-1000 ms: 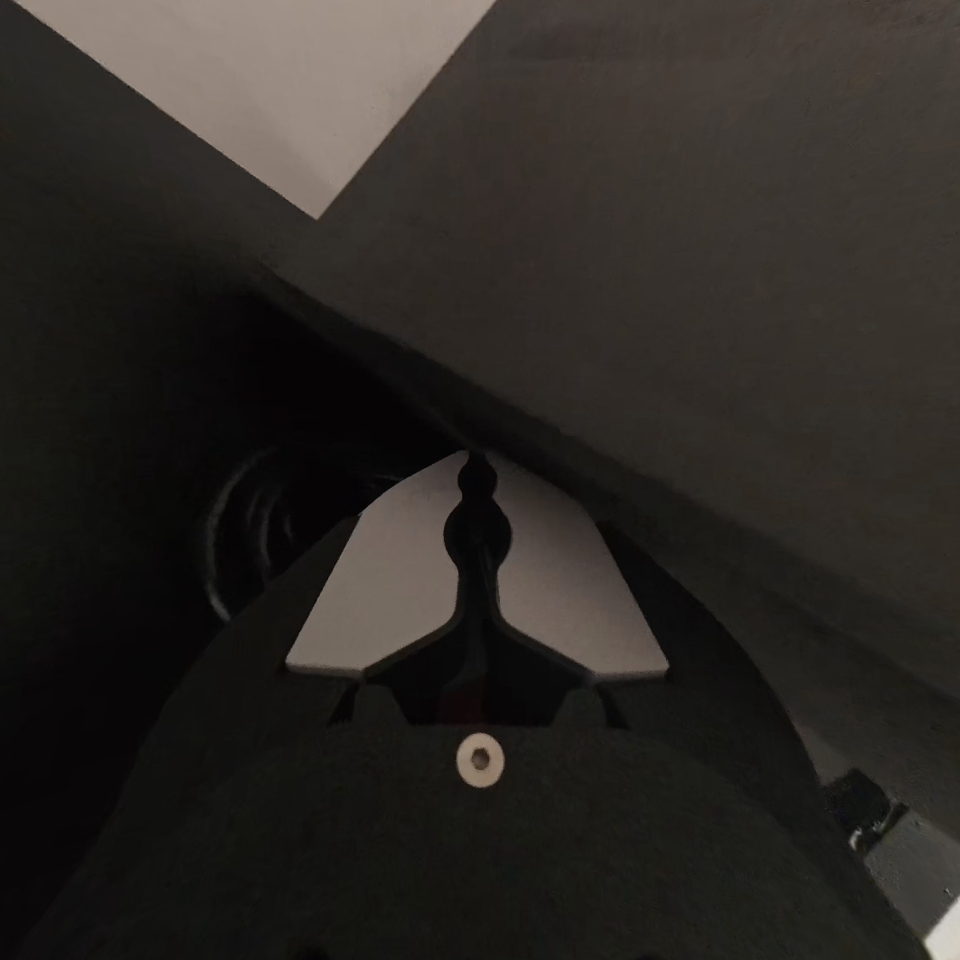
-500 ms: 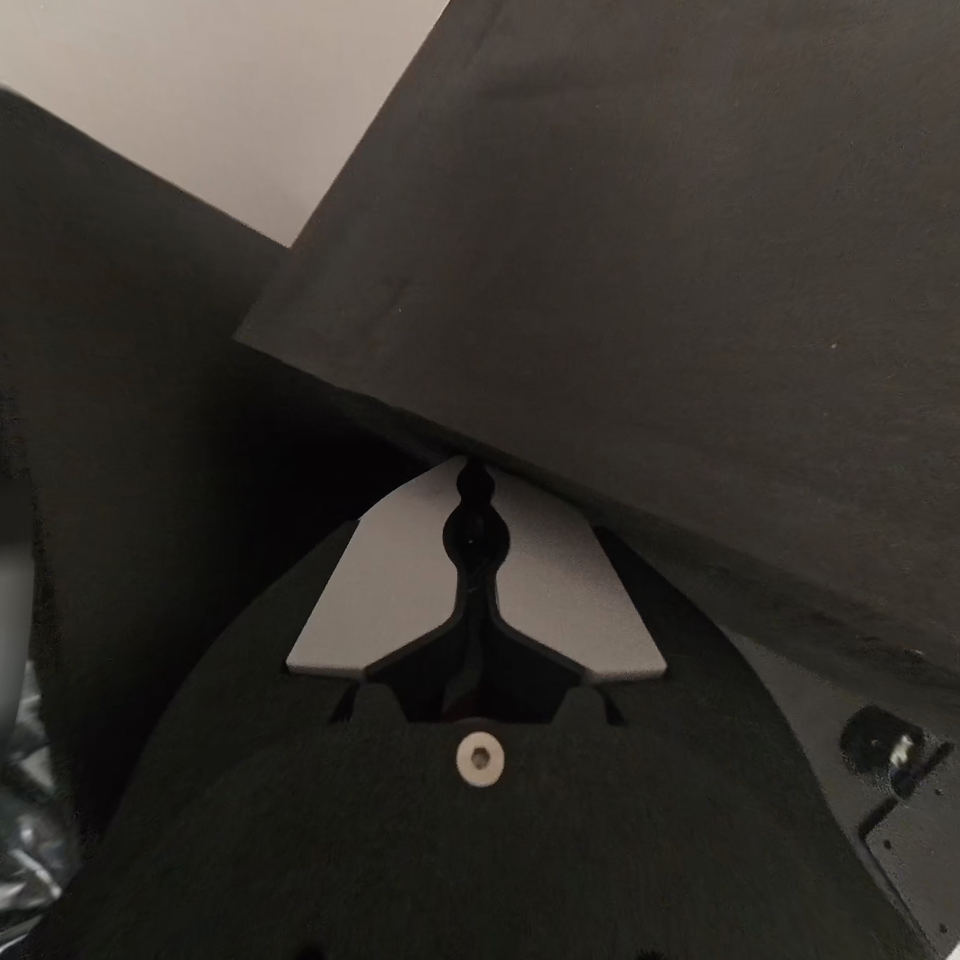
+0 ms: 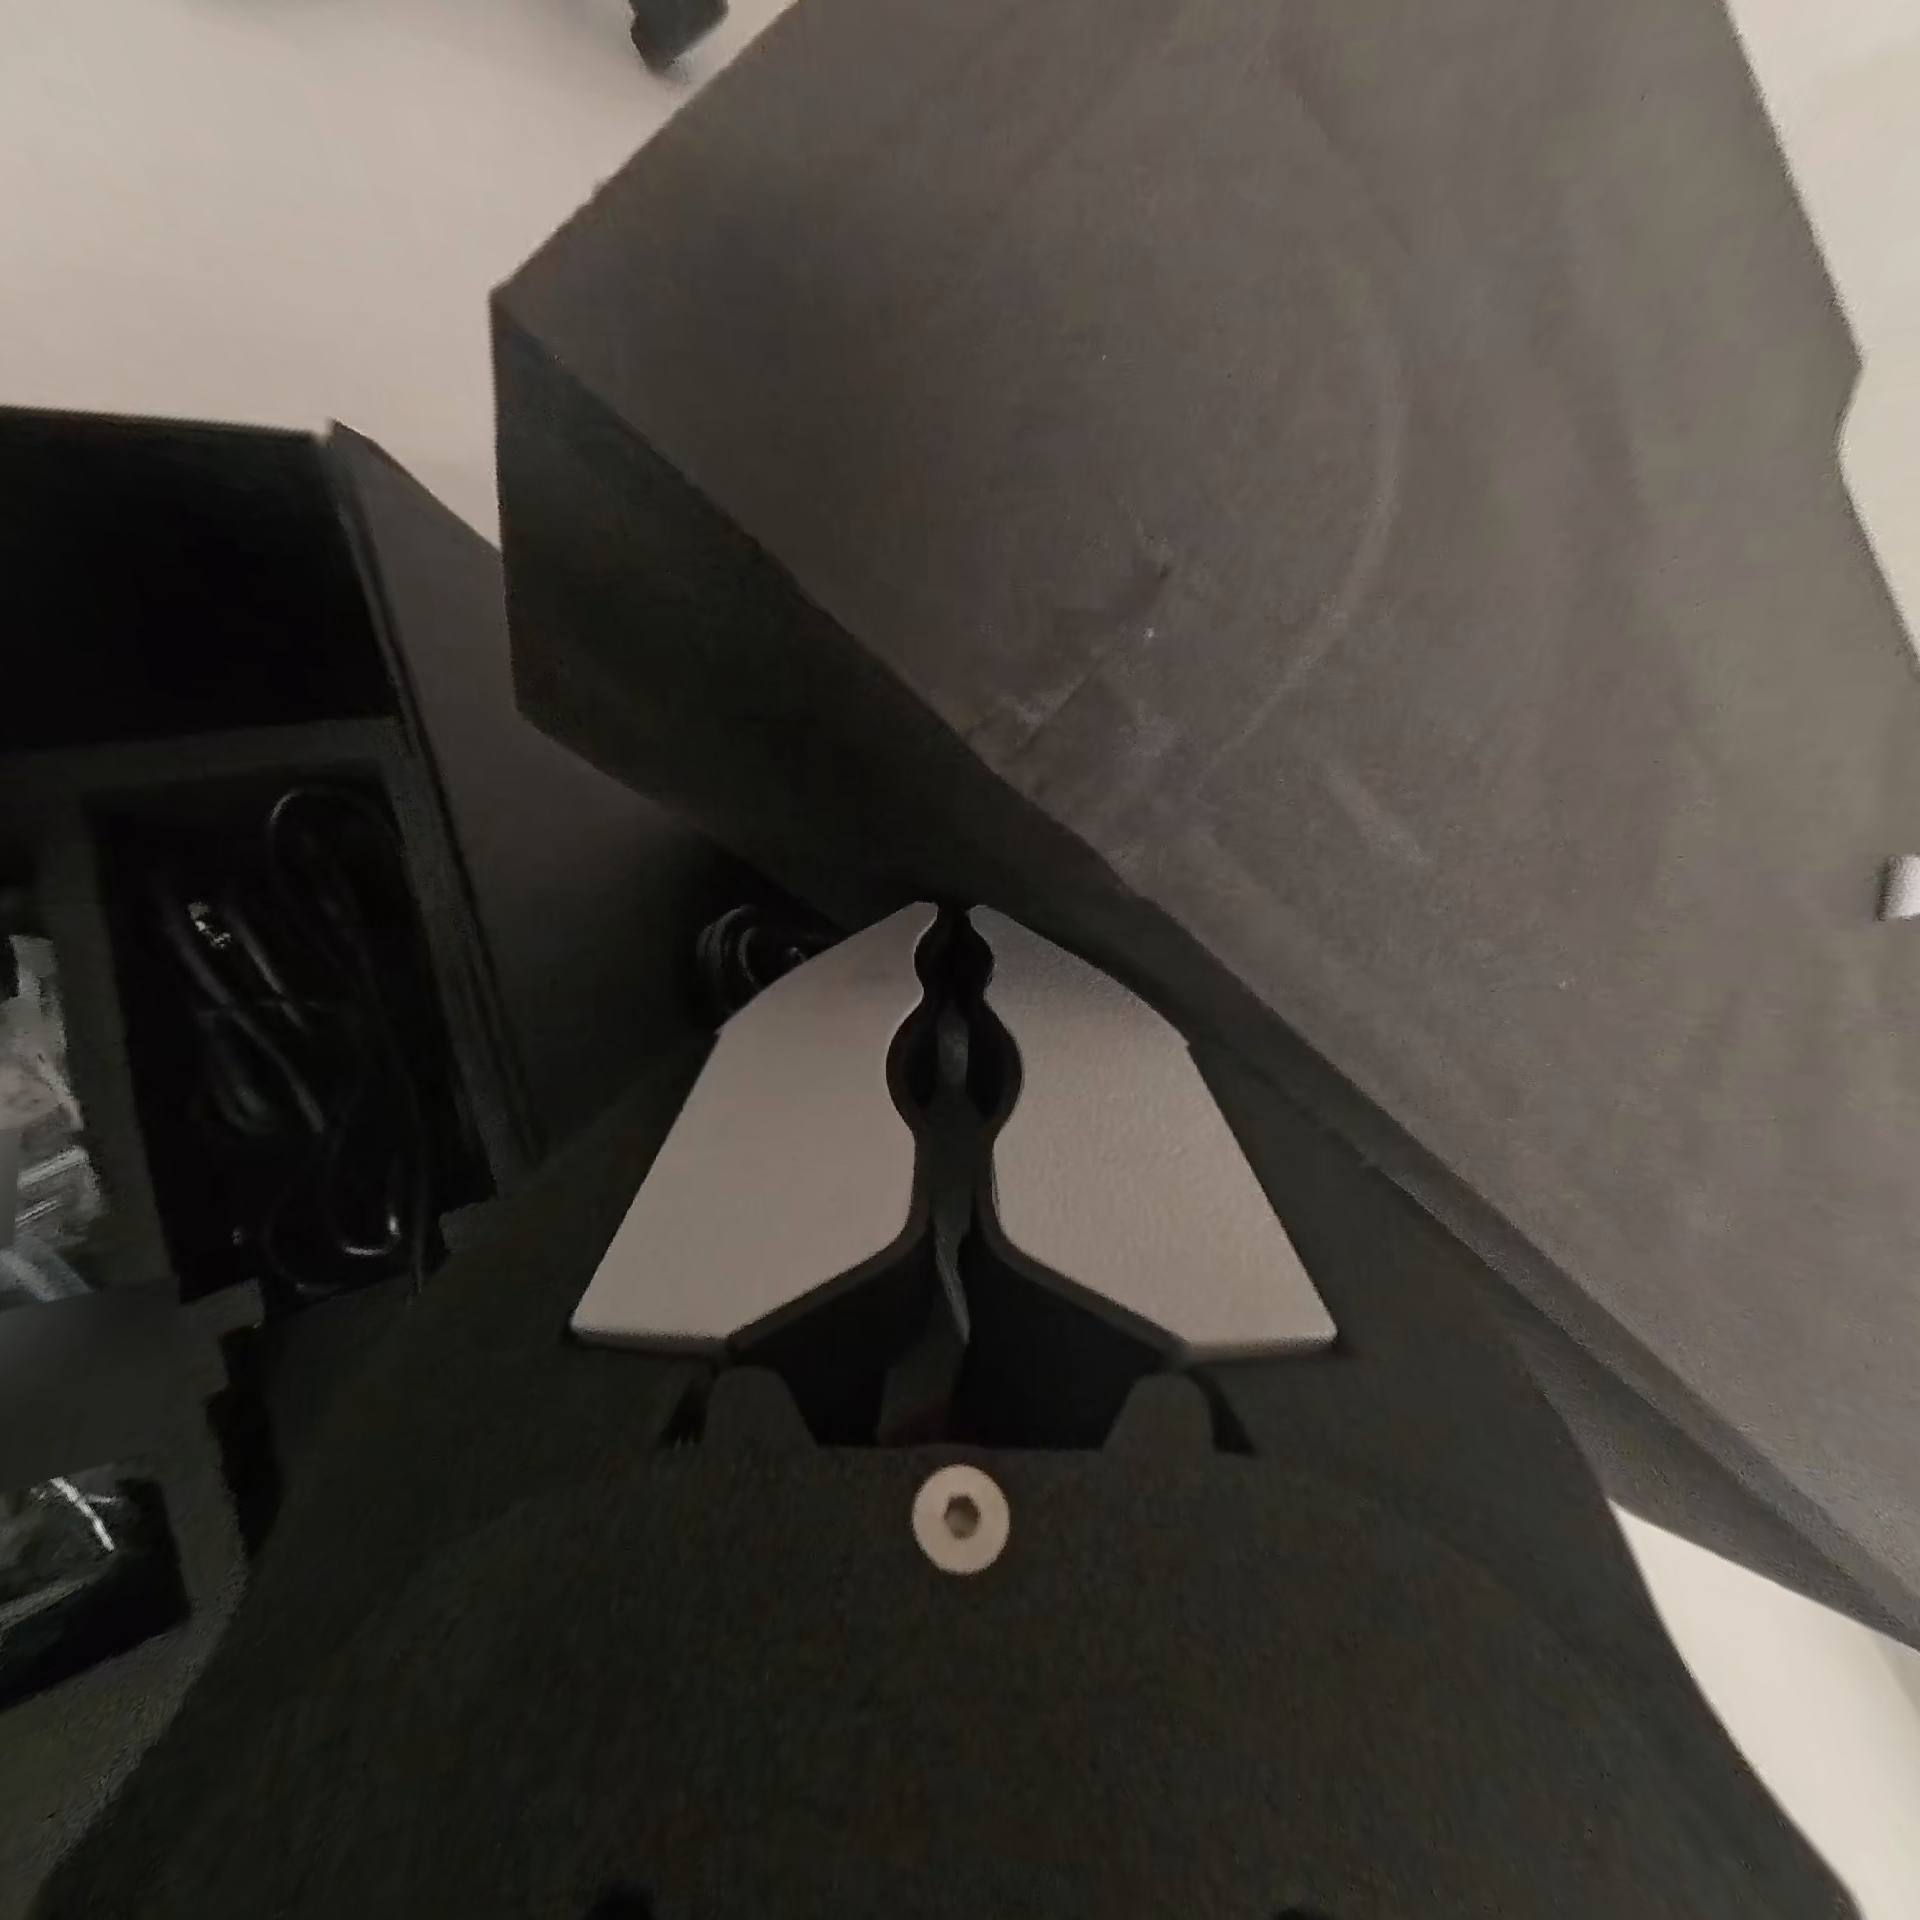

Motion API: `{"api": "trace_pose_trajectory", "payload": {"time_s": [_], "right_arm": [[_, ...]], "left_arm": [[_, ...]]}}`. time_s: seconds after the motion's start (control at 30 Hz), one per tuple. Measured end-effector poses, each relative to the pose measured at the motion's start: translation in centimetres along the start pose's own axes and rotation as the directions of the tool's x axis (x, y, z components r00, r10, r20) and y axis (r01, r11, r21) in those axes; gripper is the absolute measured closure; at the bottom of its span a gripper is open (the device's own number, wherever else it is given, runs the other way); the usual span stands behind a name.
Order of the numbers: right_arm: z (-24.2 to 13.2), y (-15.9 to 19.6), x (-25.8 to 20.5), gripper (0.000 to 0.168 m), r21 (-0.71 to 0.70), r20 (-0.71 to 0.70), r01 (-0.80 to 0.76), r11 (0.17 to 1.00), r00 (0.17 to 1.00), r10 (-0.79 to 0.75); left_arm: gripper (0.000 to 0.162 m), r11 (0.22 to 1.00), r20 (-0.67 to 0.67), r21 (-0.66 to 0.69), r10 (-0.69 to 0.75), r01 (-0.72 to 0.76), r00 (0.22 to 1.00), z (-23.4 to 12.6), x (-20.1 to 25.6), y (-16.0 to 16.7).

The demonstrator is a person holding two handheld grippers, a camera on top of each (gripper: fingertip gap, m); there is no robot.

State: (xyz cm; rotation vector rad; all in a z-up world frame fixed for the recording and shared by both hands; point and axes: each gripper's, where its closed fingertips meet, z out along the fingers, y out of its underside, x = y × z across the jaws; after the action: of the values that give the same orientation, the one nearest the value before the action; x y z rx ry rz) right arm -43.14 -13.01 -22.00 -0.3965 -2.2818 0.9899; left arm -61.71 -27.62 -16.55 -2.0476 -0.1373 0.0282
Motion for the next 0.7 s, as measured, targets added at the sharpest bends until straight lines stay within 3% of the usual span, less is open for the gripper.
{"api": "trace_pose_trajectory", "payload": {"time_s": [0.1,0.27,0.47,0.6,0.7], "right_arm": [[-4.7,-2.2,1.5,0.168,0.050,-0.103,0.000,0.999,0.995,0.005],[-14.5,-7.9,8.3,0.168,0.187,-0.301,-0.045,0.981,0.948,0.101],[-22.9,-13.5,13.4,0.168,0.194,-0.413,0.054,0.979,0.910,0.031],[-27.2,-15.3,15.5,0.168,0.168,-0.505,0.088,0.982,0.863,0.008],[-30.0,-16.9,15.1,0.168,0.170,-0.536,0.117,0.978,0.844,-0.008]], "left_arm": [[0.162,0.998,0.009,0.010,0.054,-0.054,0.999,-1.4,2.9,-2.9],[0.162,0.985,0.025,0.087,0.145,-0.147,0.989,-4.1,8.3,-9.3],[0.162,0.941,0.057,0.211,0.257,-0.264,0.965,-7.4,13.2,-18.6],[0.162,0.882,0.043,0.336,0.336,-0.330,0.941,-10.0,17.2,-25.2],[0.162,0.852,0.132,0.312,0.398,-0.420,0.908,-11.4,19.0,-28.6]]}}
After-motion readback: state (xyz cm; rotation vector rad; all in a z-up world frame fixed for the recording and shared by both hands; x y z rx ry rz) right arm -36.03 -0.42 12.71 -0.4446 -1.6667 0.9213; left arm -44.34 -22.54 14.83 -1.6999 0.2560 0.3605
